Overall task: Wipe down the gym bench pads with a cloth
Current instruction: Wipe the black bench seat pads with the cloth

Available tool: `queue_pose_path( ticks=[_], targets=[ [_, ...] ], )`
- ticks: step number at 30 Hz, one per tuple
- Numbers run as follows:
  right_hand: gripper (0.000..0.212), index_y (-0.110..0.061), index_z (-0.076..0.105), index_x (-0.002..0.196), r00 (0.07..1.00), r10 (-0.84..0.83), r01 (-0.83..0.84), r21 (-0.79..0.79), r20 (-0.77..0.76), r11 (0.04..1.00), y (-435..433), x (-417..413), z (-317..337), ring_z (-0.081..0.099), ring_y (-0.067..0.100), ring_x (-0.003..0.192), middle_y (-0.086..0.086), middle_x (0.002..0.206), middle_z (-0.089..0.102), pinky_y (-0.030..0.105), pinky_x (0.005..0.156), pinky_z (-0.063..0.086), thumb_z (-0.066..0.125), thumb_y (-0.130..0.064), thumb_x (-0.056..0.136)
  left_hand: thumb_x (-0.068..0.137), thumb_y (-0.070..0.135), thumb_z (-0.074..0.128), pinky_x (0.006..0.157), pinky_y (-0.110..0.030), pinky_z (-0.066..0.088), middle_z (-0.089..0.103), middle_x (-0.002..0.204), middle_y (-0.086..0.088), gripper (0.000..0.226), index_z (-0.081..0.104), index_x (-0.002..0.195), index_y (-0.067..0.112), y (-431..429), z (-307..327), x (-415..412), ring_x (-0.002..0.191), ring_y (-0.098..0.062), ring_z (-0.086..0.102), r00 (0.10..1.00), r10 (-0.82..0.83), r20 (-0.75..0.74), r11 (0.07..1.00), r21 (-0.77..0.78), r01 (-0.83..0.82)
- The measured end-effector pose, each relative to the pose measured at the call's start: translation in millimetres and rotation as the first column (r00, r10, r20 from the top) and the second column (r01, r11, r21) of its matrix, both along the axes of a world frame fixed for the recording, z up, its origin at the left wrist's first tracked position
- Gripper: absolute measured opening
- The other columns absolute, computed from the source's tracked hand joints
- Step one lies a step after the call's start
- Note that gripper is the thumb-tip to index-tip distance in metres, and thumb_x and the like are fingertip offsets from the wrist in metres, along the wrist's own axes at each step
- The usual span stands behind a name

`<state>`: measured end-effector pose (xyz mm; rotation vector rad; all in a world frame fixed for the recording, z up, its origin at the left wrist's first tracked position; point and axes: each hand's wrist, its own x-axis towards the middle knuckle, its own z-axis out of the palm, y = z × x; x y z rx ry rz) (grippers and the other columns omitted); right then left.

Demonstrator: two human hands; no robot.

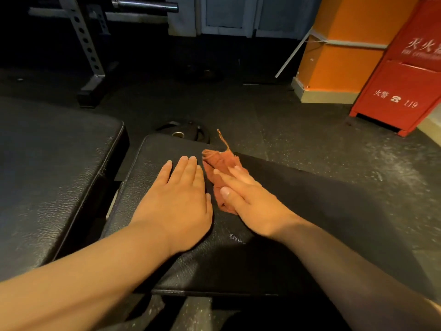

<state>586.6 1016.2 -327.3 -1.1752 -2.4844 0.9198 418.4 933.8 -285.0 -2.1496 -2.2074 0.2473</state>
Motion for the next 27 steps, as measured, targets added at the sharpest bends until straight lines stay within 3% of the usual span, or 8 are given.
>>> queue_pose_path(
  ticks=[5, 8, 11, 14, 16, 20, 24, 27],
  targets=[
    [0.052, -0.032, 0.015, 0.16, 0.967, -0.248, 0.246, 0.037, 0.058, 0.969, -1.4, 52.1, -10.8, -0.013, 0.006, 0.152, -0.011, 0.168, -0.004, 0.029, 0.123, -0.005, 0.027, -0.031, 0.109, 0.104, 0.041, 0.014, 0.125, -0.045, 0.001, -0.004, 0.167, -0.013, 0.066, 0.002, 0.158, 0.005, 1.9, -0.6, 2.1, 0.154, -0.025, -0.008, 1.0, 0.002, 0.005, 1.0, -0.013, -0.002],
    [0.05, -0.024, 0.032, 0.156, 0.992, -0.126, 0.12, 0.239, 0.01, 0.963, -62.2, 27.9, -10.0, 0.006, 0.018, 0.154, 0.001, 0.167, 0.016, 0.029, 0.124, 0.0, 0.033, -0.031, 0.107, 0.104, 0.04, 0.017, 0.125, -0.044, 0.001, 0.0, 0.167, -0.014, 0.066, 0.006, 0.158, 0.003, 3.3, -4.8, -1.0, 0.154, -0.026, -0.005, 1.0, -0.003, 0.018, 1.0, 0.01, 0.003],
    [0.044, -0.029, 0.039, 0.152, 0.992, 0.113, -0.101, 0.188, -0.053, 0.977, -99.1, 36.6, -3.7, -0.009, -0.011, 0.147, -0.013, 0.162, 0.015, 0.013, 0.118, -0.009, 0.039, -0.027, 0.108, 0.104, 0.037, 0.023, 0.125, -0.042, 0.002, 0.007, 0.166, -0.013, 0.063, 0.013, 0.156, 0.003, 1.6, -6.1, -1.7, 0.154, -0.026, 0.001, 0.997, -0.02, 0.073, 0.999, 0.049, 0.017],
    [0.043, -0.026, 0.044, 0.148, 0.995, 0.053, -0.031, 0.249, -0.082, 0.968, -90.6, 81.1, -13.4, -0.009, -0.022, 0.141, -0.023, 0.157, 0.011, 0.019, 0.122, 0.001, 0.037, -0.027, 0.105, 0.102, 0.031, 0.031, 0.125, -0.038, 0.004, 0.015, 0.165, -0.012, 0.06, 0.021, 0.155, 0.005, -6.0, -4.5, -1.7, 0.153, -0.025, 0.007, 0.986, -0.073, 0.152, 0.995, 0.084, 0.061],
    [0.047, -0.023, 0.046, 0.149, 0.996, -0.028, 0.05, 0.265, -0.084, 0.963, -92.7, 86.1, -9.1, 0.005, -0.007, 0.149, -0.016, 0.163, 0.02, 0.032, 0.124, 0.012, 0.039, -0.023, 0.102, 0.099, 0.027, 0.037, 0.125, -0.036, 0.009, 0.022, 0.163, -0.012, 0.059, 0.027, 0.153, 0.004, -11.5, -3.7, -1.1, 0.152, -0.025, 0.014, 0.982, -0.11, 0.151, 0.987, 0.136, 0.089],
    [0.039, 0.002, 0.064, 0.127, 0.992, 0.124, -0.126, 0.499, 0.036, 0.857, -120.3, 29.4, 0.6, 0.037, 0.034, 0.142, 0.02, 0.145, 0.05, 0.049, 0.117, 0.029, 0.06, 0.001, 0.088, 0.098, 0.02, 0.036, 0.123, -0.036, 0.009, 0.024, 0.161, -0.013, 0.056, 0.03, 0.151, 0.005, -25.7, -3.3, 7.0, 0.151, -0.026, 0.017, 0.982, -0.128, 0.14, 0.988, 0.105, 0.114],
    [0.051, 0.0, 0.051, 0.143, 0.971, 0.239, -0.207, 0.506, 0.002, 0.837, -115.1, 45.8, -2.1, 0.024, 0.024, 0.152, 0.011, 0.16, 0.034, 0.042, 0.121, 0.024, 0.057, 0.001, 0.093, 0.09, 0.033, 0.018, 0.12, -0.042, 0.023, 0.039, 0.155, -0.017, 0.068, 0.044, 0.145, 0.001, -53.8, -4.3, -9.8, 0.145, -0.031, 0.034, 0.986, -0.152, 0.073, 0.978, 0.157, 0.139],
    [0.044, -0.009, 0.05, 0.145, 0.996, 0.059, -0.034, 0.333, -0.064, 0.942, -106.3, 91.6, -14.7, 0.027, 0.015, 0.15, -0.012, 0.161, 0.028, 0.029, 0.12, 0.022, 0.046, -0.007, 0.102, 0.093, 0.038, 0.017, 0.121, -0.043, 0.024, 0.04, 0.155, -0.012, 0.069, 0.045, 0.146, 0.005, -71.6, -4.8, -21.2, 0.145, -0.028, 0.035, 0.993, -0.117, 0.027, 0.981, 0.157, 0.112]
  ],
)
